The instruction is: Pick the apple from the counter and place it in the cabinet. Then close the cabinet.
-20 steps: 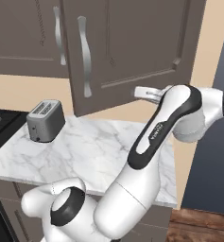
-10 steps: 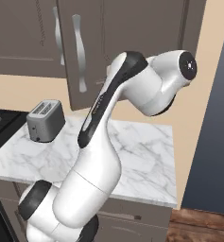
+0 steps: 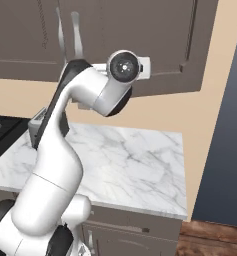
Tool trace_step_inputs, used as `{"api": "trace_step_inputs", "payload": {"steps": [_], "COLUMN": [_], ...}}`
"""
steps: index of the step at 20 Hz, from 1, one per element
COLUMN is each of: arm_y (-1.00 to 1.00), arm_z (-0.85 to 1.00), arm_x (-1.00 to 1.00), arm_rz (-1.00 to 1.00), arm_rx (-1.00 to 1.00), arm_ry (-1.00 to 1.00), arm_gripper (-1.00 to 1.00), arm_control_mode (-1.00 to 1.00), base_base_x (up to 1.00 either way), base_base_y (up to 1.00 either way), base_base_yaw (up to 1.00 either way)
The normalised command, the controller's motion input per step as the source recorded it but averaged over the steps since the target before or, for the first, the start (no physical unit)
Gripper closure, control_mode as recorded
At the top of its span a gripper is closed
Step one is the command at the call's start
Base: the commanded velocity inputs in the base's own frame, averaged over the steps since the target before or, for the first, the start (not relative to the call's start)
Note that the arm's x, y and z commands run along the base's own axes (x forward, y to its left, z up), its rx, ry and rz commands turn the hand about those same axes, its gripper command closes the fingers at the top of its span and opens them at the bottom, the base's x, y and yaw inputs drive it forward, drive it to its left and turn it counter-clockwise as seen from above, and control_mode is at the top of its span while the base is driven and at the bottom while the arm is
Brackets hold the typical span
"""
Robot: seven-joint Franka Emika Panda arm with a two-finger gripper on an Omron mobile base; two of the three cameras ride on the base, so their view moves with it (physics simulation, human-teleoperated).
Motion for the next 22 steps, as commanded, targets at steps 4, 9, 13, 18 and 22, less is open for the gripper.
{"api": "trace_step_inputs", "payload": {"steps": [4, 9, 13, 18, 22], "arm_y": [0.35, 0.09, 0.1, 0.13, 0.04], "arm_z": [0.0, 0.02, 0.0, 0.0, 0.0], "arm_x": [0.72, 0.2, 0.22, 0.53, 0.56], "arm_rz": [-0.26, -0.19, -0.17, -0.19, -0.19], "arm_rx": [-0.11, -0.02, -0.01, 0.0, 0.0], "arm_ry": [-0.18, -0.17, -0.13, -0.03, 0.0], "arm_gripper": [-1.0, -1.0, -1.0, -1.0, -1.0], "arm_control_mode": [-1.0, -1.0, -1.0, -1.0, -1.0], "base_base_x": [0.0, 0.0, 0.0, 0.0, 0.0], "base_base_y": [0.0, 0.0, 0.0, 0.0, 0.0], "base_base_yaw": [0.0, 0.0, 0.0, 0.0, 0.0]}}
